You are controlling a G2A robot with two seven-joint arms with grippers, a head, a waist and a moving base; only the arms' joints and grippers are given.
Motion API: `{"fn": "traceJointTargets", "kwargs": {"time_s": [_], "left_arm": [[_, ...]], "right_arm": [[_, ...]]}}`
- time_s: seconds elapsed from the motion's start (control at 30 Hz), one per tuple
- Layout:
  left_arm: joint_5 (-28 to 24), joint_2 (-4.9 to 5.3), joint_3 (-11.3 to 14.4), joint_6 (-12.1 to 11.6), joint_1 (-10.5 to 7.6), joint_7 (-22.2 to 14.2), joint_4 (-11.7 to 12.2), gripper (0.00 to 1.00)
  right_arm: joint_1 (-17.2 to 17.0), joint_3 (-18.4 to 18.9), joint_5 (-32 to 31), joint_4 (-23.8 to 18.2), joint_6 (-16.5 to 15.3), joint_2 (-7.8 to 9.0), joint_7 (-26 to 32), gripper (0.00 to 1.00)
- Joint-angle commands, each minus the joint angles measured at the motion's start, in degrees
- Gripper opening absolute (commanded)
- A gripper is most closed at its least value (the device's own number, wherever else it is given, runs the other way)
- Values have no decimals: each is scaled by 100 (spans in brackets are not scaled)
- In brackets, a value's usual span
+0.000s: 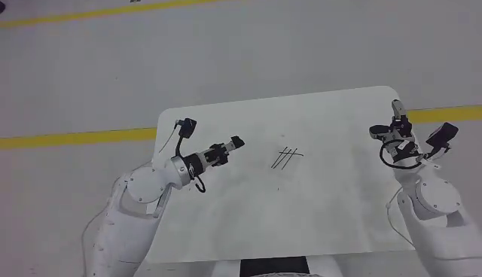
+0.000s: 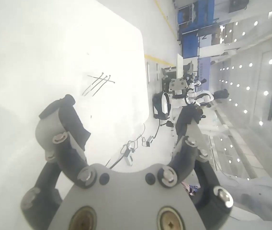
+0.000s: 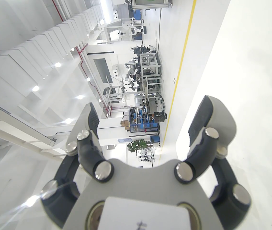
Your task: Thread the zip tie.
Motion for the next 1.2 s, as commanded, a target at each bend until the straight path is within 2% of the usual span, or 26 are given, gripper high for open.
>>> {"fn": "traceJointTargets", "kwargs": {"time_s": [0.0,0.07,0.13,0.2,0.33,0.4,0.5,0.57,0.6,0.9,0.97,1.0,1.17], "left_arm": [[1,0,0,0,0,-2,0,100],[292,14,40,-32,-46,7,-29,100],[637,27,221,5,-199,-115,-109,100],[886,28,478,19,-489,-334,-120,100],[1418,4,1106,200,-1123,-792,47,100],[1730,-18,1440,300,-1446,-970,181,100],[1974,-59,1919,477,-1824,-1381,445,100],[2164,-71,2180,489,-2040,-1734,634,100],[2189,-75,2195,499,-2100,-1712,683,100],[2189,-75,2195,499,-2100,-1712,683,100],[2191,-83,2285,401,-2090,-1701,660,100],[2239,-98,2418,310,-2126,-1683,696,100],[2583,-220,3052,388,-2699,-1804,1008,100]], "right_arm": [[0,0,0,0,0,0,0,100],[0,0,0,0,0,0,0,100],[0,0,0,0,0,0,0,100],[0,0,0,0,0,0,0,100],[0,0,0,0,0,0,0,100],[0,0,0,0,0,0,0,100],[0,0,0,0,0,0,0,100],[0,0,0,0,0,0,0,100],[0,0,0,0,0,0,0,100],[0,0,0,0,0,0,0,100],[0,0,0,0,0,0,0,100],[0,0,0,0,0,0,0,100],[0,0,0,0,0,0,0,100]]}}
